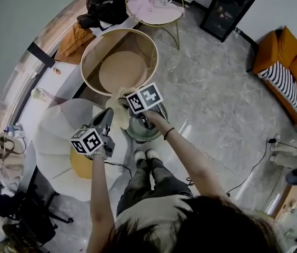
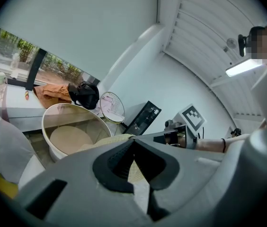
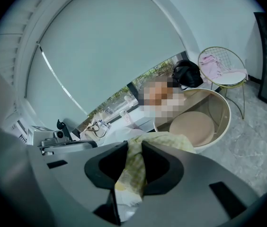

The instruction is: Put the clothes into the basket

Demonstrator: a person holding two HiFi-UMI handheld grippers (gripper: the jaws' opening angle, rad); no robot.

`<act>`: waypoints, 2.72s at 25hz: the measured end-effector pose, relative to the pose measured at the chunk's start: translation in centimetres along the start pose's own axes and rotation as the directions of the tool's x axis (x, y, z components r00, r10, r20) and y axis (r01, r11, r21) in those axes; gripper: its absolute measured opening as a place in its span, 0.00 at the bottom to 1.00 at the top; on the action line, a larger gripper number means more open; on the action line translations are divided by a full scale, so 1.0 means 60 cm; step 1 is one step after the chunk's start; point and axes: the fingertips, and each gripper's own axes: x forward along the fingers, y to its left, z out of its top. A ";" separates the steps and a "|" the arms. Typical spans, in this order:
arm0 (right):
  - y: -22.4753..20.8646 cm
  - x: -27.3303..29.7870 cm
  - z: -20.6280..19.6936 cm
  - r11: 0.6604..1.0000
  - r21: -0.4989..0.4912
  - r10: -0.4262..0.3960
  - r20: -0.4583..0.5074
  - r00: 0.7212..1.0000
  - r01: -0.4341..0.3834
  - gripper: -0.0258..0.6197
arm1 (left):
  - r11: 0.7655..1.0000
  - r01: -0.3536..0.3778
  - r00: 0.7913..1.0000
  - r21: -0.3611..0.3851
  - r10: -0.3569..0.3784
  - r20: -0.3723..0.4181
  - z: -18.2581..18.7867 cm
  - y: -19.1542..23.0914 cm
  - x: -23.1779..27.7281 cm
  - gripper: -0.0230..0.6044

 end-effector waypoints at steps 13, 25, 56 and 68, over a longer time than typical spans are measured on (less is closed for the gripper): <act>-0.062 -0.045 -0.034 0.992 0.108 -0.072 0.034 0.997 0.068 0.18 | 0.993 0.121 0.984 0.011 -0.118 -0.131 -0.036 -0.026 0.071 0.05; -0.117 -0.051 -0.091 0.972 0.195 -0.138 0.013 0.990 0.133 0.18 | 0.983 0.181 0.947 0.038 -0.164 -0.277 -0.090 -0.024 0.119 0.05; -0.245 0.069 -0.225 0.930 0.265 -0.224 -0.142 0.964 0.255 0.22 | 0.986 0.167 0.869 0.000 -0.147 -0.472 -0.240 0.070 0.194 0.05; -0.299 0.099 -0.323 0.875 0.403 -0.234 -0.133 0.963 0.268 0.27 | 0.990 0.131 0.832 -0.044 -0.134 -0.539 -0.325 0.126 0.199 0.05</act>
